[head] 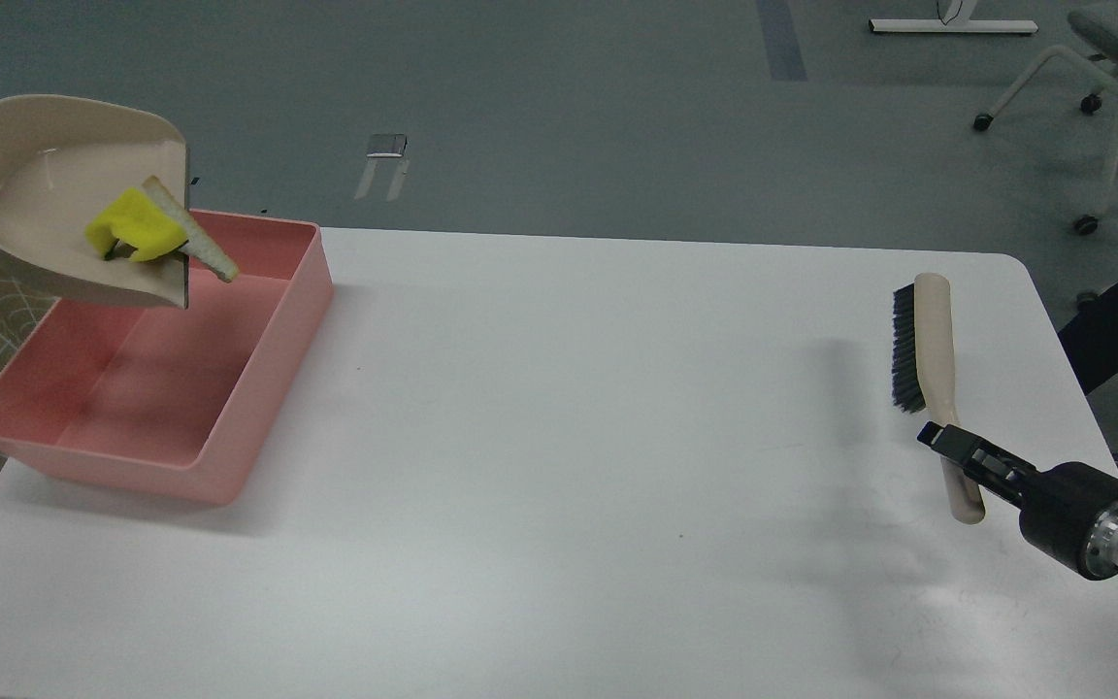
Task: Sweep and dump garbage into bin
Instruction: 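Tilt the dustpan with the left gripper to dump debris into the bin, then lower the dustpan back onto the table with the left gripper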
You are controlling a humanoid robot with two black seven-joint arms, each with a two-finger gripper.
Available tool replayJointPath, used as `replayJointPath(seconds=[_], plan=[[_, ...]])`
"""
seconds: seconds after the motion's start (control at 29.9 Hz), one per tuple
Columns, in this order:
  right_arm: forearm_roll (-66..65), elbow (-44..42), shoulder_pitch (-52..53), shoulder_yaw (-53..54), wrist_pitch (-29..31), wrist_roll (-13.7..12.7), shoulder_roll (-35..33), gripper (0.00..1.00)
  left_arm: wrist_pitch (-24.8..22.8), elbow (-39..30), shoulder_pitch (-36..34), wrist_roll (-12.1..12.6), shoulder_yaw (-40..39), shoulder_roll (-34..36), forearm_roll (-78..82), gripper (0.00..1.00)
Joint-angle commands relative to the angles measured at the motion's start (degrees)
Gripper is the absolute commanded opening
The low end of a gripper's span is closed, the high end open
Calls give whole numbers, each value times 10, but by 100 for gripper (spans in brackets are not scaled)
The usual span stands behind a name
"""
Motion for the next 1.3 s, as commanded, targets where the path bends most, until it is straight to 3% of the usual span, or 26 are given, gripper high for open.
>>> replayJointPath(seconds=[0.0, 0.4, 0.6, 0.73, 0.9, 1.04, 1.17, 1.27], plan=[[2, 1, -1, -1, 0, 0, 0, 3, 0, 23, 1, 0, 8, 0, 6, 2], [1, 1, -8, -2, 0, 0, 1, 3, 0, 23, -15, 0, 22, 7, 50, 1], [3, 0, -9, 18, 0, 0, 10, 3, 0, -5, -113, 0, 15, 23, 28, 2], [3, 0, -5, 25, 0, -1, 13, 3, 0, -8, -121, 0, 13, 18, 28, 2], [5, -12, 0, 61, 0, -1, 14, 5, 0, -8, -153, 0, 18, -84, 30, 1], [11, -32, 15, 66, 0, -1, 9, 5, 0, -4, -155, 3, 22, -214, 37, 1], [9, -50, 34, 65, 0, -3, 5, 5, 0, 7, -164, 28, 46, -326, 39, 1], [5, -66, 56, 59, 0, -7, -5, 5, 45, 7, -176, 30, 84, -397, 39, 1]])
